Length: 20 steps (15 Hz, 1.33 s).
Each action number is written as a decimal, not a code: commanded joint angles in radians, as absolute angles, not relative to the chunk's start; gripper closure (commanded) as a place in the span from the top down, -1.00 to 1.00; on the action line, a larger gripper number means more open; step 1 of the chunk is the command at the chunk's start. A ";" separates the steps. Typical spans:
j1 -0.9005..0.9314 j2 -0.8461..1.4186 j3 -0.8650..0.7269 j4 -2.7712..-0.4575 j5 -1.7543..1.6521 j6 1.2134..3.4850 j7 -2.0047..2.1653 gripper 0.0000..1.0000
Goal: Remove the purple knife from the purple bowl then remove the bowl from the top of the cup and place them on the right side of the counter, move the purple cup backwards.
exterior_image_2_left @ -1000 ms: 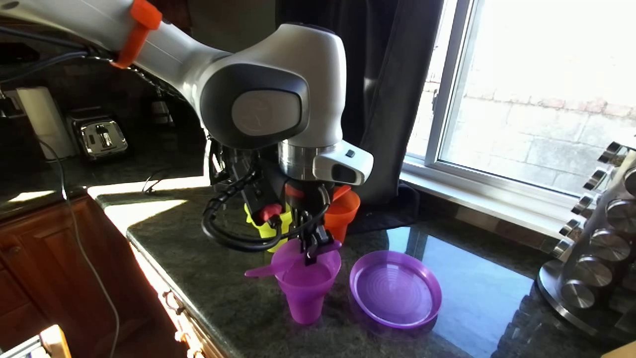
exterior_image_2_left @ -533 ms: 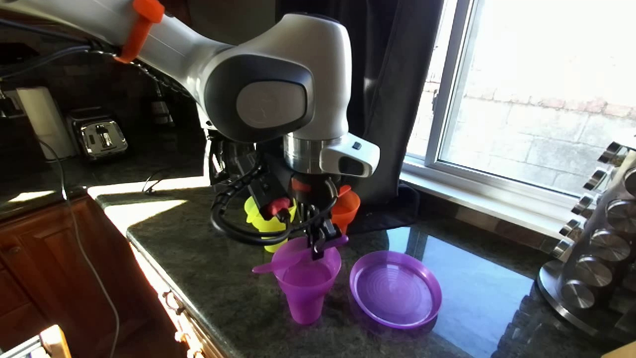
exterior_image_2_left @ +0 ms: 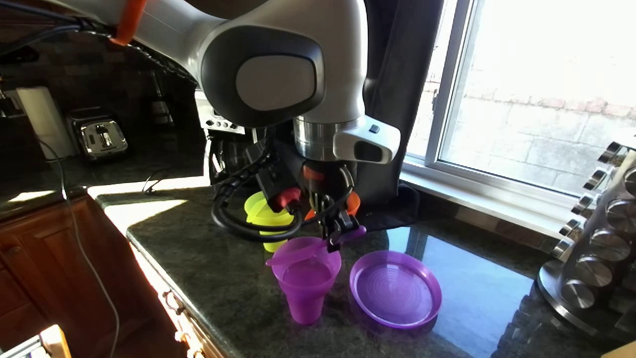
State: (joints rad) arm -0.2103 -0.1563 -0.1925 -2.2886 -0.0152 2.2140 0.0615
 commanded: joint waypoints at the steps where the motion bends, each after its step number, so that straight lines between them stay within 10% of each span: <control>1: -0.211 -0.136 -0.199 -2.263 -0.016 2.204 0.047 -0.91; 20: -0.343 0.318 -0.263 -1.738 0.006 2.110 -0.508 -0.91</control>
State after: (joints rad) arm -0.3080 0.2174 -0.2846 -1.8313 -0.0198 2.1189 -0.4638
